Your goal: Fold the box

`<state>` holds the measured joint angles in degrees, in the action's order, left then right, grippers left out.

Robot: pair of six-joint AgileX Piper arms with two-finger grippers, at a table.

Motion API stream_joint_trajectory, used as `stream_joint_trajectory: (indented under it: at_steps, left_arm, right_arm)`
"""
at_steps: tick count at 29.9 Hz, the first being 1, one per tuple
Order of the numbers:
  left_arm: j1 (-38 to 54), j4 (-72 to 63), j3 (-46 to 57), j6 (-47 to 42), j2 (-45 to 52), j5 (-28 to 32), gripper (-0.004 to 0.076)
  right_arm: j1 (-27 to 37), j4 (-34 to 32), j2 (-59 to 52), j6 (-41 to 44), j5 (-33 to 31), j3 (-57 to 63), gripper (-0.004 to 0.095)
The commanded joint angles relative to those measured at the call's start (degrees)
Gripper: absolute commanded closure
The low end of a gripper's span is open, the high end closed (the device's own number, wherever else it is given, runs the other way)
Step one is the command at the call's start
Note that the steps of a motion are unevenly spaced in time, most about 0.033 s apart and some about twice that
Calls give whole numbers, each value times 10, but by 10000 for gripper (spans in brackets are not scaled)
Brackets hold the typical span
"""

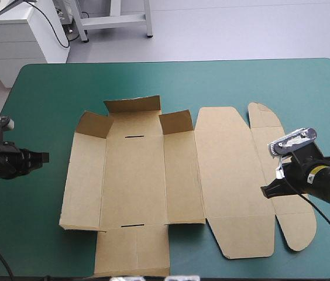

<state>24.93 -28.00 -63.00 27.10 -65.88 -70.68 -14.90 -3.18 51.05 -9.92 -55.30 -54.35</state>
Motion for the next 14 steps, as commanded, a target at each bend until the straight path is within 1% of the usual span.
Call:
stream_joint_trajectory:
  at_steps: [1,5,10,12,14]
  left_arm:
    - [16,12,37,10,10,-32,709]
    - [16,29,104,10,10,-21,709]
    - [16,-28,144,13,10,-6,693]
    - [16,-48,144,32,10,-8,640]
    - [16,-65,144,47,10,-13,558]
  right_arm:
    - [4,-9,-6,0,34,-12,923]
    - [4,-10,-6,0,36,-12,923]
    - [4,-10,-6,0,33,-12,923]
    - [4,-9,-6,0,31,-12,923]
    - [4,-9,-6,0,29,-12,923]
